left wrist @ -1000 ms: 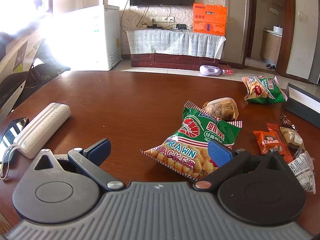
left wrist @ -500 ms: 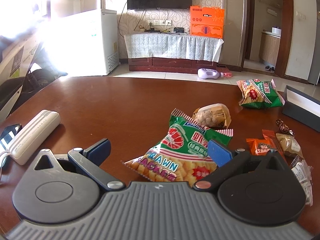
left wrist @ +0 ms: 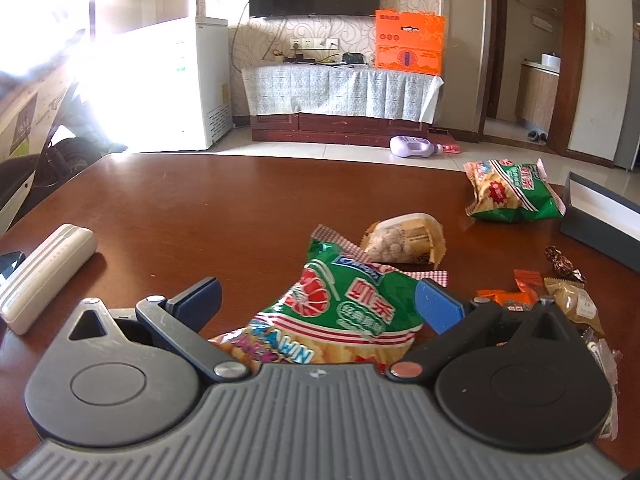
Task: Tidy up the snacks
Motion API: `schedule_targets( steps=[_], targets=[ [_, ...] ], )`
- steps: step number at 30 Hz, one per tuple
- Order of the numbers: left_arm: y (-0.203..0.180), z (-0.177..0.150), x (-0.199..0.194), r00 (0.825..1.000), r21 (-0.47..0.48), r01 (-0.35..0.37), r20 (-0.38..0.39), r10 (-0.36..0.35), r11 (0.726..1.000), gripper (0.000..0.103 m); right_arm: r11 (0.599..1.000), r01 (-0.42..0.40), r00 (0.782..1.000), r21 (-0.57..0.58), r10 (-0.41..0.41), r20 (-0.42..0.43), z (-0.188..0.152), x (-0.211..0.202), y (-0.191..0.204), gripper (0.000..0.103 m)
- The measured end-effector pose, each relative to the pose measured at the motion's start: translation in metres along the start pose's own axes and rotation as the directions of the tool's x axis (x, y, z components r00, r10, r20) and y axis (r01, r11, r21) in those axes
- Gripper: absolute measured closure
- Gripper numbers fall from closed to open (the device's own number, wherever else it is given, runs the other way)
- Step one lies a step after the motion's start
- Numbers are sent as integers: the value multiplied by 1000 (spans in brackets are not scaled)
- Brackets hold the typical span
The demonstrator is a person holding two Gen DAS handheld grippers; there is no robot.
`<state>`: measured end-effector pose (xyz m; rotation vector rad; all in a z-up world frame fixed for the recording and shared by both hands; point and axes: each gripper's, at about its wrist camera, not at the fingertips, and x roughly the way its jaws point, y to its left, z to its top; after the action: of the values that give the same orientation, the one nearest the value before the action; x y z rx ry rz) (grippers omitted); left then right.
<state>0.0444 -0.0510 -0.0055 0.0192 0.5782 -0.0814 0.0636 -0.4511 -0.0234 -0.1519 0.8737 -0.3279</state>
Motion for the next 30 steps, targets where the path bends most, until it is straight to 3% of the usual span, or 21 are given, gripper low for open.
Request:
schedule_targets(
  steps=[4,11,15,18,19,20,22,25,28,30],
  targets=[
    [-2,-1,-2,1000,12,8,6,-8,1000,0,1000,-12,1000,16,12,-24,1,4,7,25],
    [5,0,-7,1000,14,16,16,-16,1000,0,979,-178,982,97,184,-49,12,-21,38,27],
    [8,-1,-11,999,43,19,32,-20,999,0,976,-211,975,57,214,-51,8,-36,71,28],
    [11,-4,-17,997,41,75,26,-76,996,0,985,-158,987,73,158,8,1,-57,79,42],
    [10,-5,-19,994,45,108,25,-109,993,0,988,-130,990,81,125,62,-4,-73,79,41],
    [9,-7,-24,988,62,149,35,-151,987,0,990,-116,987,75,106,124,-8,-93,84,40],
    [3,-10,-31,982,118,173,60,-181,978,0,987,-158,967,42,146,209,-22,-131,101,38],
    [0,-14,-28,990,163,122,53,-133,979,0,968,-252,946,12,244,214,-49,-157,137,41],
    [12,-12,-16,993,105,121,0,-122,987,0,964,-260,948,47,246,202,-68,-159,166,41],
    [16,-11,-11,994,108,106,9,-107,989,0,962,-259,954,91,239,183,-75,-154,177,40]
  ],
)
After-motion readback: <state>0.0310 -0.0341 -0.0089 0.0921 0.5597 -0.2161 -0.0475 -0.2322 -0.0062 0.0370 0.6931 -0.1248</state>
